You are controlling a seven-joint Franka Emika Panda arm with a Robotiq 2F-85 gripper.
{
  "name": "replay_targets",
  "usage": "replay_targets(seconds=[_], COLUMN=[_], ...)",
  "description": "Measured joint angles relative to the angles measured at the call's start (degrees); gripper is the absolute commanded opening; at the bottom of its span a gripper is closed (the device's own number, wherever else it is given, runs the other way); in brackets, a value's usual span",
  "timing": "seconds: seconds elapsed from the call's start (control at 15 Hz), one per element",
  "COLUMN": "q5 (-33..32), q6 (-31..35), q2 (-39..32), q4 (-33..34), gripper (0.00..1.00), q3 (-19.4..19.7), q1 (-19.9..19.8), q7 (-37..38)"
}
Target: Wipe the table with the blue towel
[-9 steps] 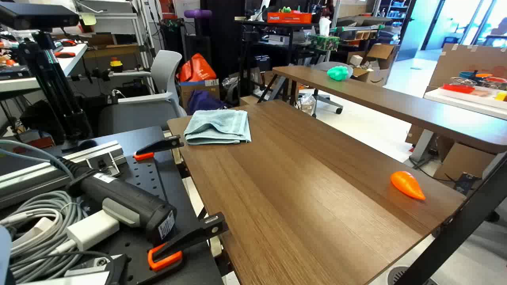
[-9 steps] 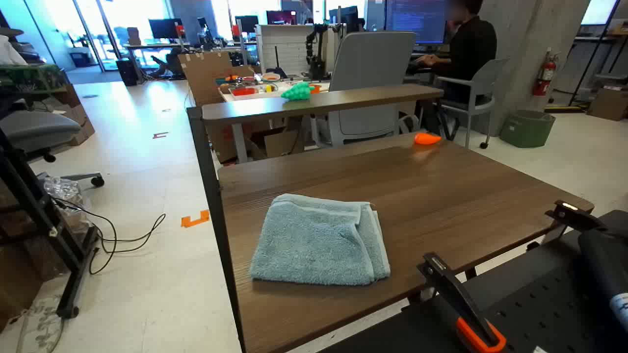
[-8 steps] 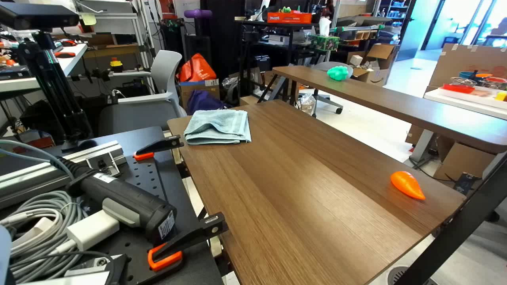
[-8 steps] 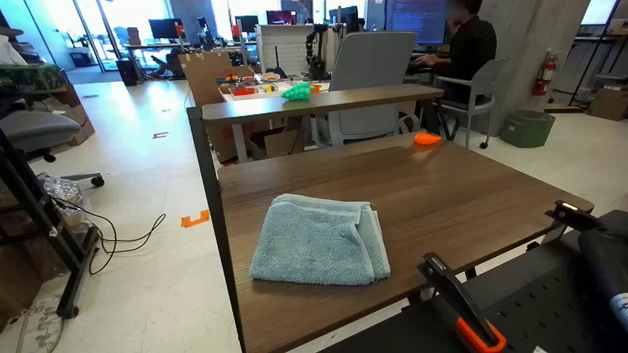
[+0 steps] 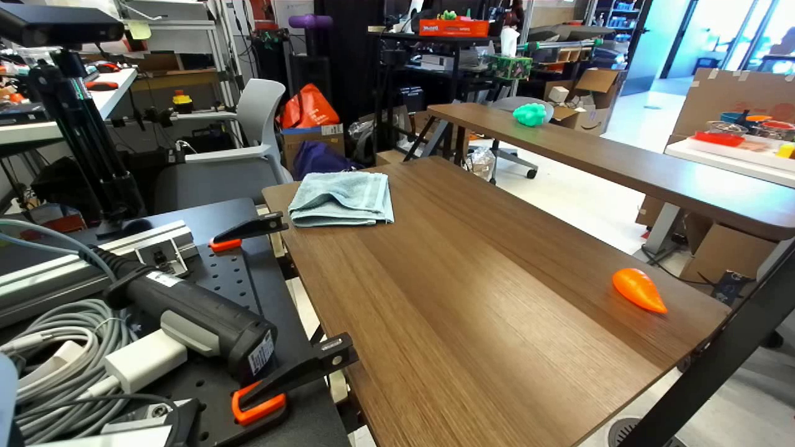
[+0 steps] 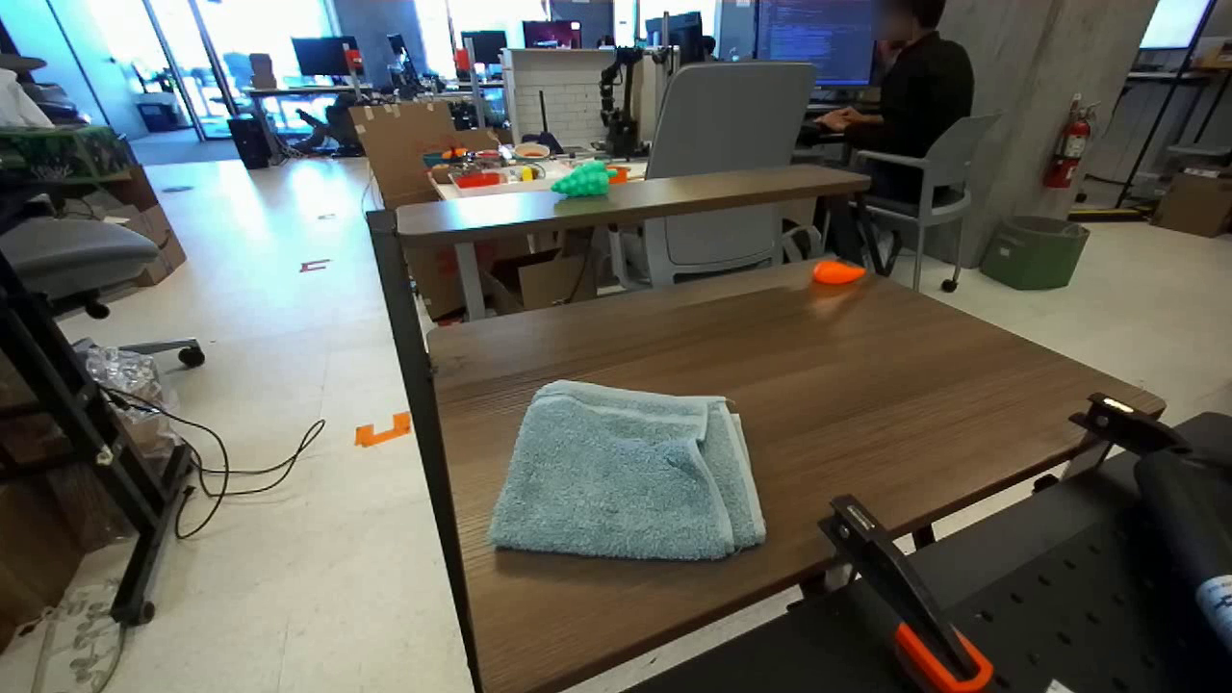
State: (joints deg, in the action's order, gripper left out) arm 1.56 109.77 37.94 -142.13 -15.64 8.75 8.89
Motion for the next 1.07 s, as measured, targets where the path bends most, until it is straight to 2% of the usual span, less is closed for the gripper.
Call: replay_targets(seconds=[0.27, 0.47, 0.73, 0.93, 1.07], q5=[1.2, 6.0, 7.5, 8.1, 8.0], q6=[0.0, 0.0, 3.4, 4.9, 4.9], q2=[0.0, -1.5, -11.3, -20.5, -22.9], q4=[0.2, 2.2, 4.9, 7.7, 8.4], gripper=[1.0, 1.0, 1.0, 1.0, 1.0], q3=[0.8, 5.1, 9.9, 11.7, 12.1], q1=[0.2, -0.1, -4.8, -7.6, -7.9], q7=[-0.1, -0.4, 1.2, 3.9, 3.8])
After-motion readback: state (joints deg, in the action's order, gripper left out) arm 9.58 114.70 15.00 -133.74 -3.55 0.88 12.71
